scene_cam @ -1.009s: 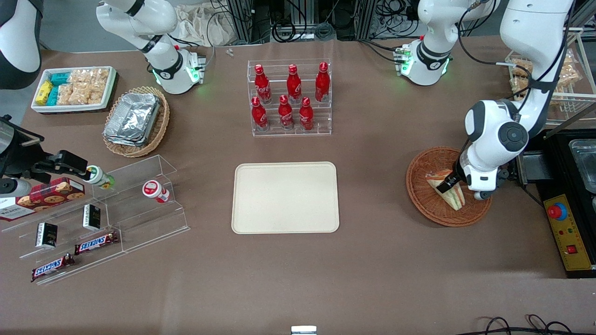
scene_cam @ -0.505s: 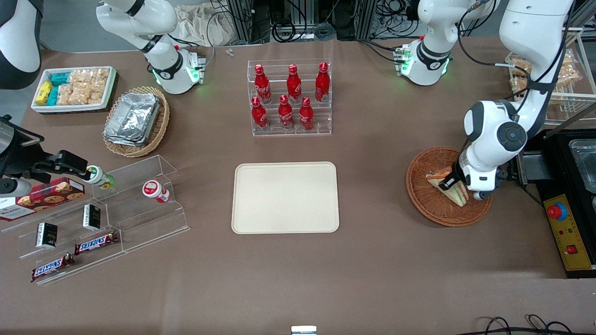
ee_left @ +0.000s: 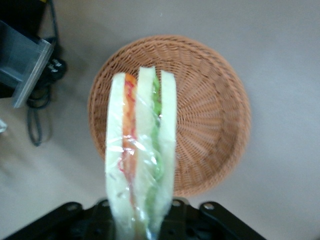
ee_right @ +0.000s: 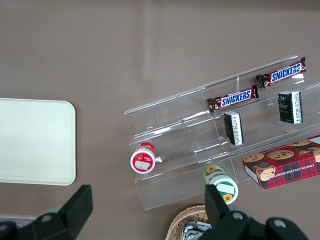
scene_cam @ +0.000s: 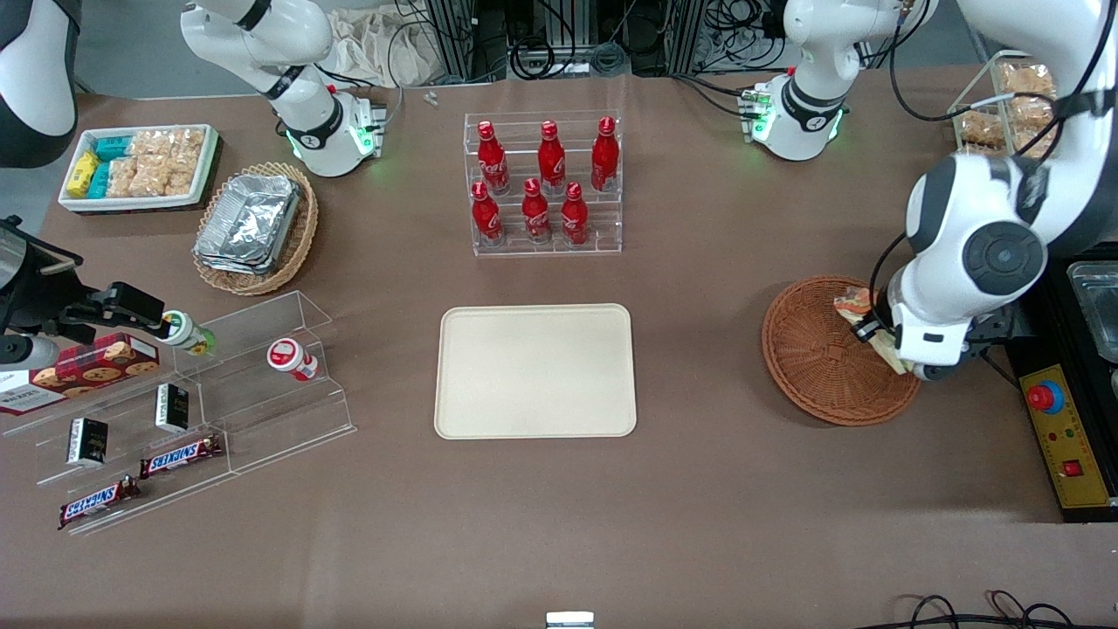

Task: Place sandwich from basket to tray
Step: 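Carry the sandwich over the cream tray with the left gripper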

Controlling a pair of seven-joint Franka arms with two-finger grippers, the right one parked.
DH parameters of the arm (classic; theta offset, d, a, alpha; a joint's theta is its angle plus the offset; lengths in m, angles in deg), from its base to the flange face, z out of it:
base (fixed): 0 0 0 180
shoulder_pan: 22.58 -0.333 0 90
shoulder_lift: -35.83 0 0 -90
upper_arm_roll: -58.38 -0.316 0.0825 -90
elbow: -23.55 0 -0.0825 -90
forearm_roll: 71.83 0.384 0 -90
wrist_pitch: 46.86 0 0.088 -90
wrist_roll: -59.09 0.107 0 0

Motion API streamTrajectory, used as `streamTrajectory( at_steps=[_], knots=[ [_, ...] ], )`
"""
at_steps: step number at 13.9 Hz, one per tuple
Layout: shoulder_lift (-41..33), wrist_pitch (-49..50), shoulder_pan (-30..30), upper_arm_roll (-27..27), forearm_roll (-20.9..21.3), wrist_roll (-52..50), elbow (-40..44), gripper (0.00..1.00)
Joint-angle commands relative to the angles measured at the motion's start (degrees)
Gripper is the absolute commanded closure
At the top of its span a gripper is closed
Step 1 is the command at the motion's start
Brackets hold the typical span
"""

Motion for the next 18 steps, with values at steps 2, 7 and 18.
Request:
streamTrajectory(
  at_steps=[2,7,18],
  knots=[
    [1.98,10.03,0.34,7.59,-6.29,0.22,14.48,1.00],
    [11.53,0.05,5.67,19.30,-8.61,-0.75,13.71,1.00],
    [38.70,-19.41,18.09,18.86,14.15,-9.80,15.63,1.00]
  ],
)
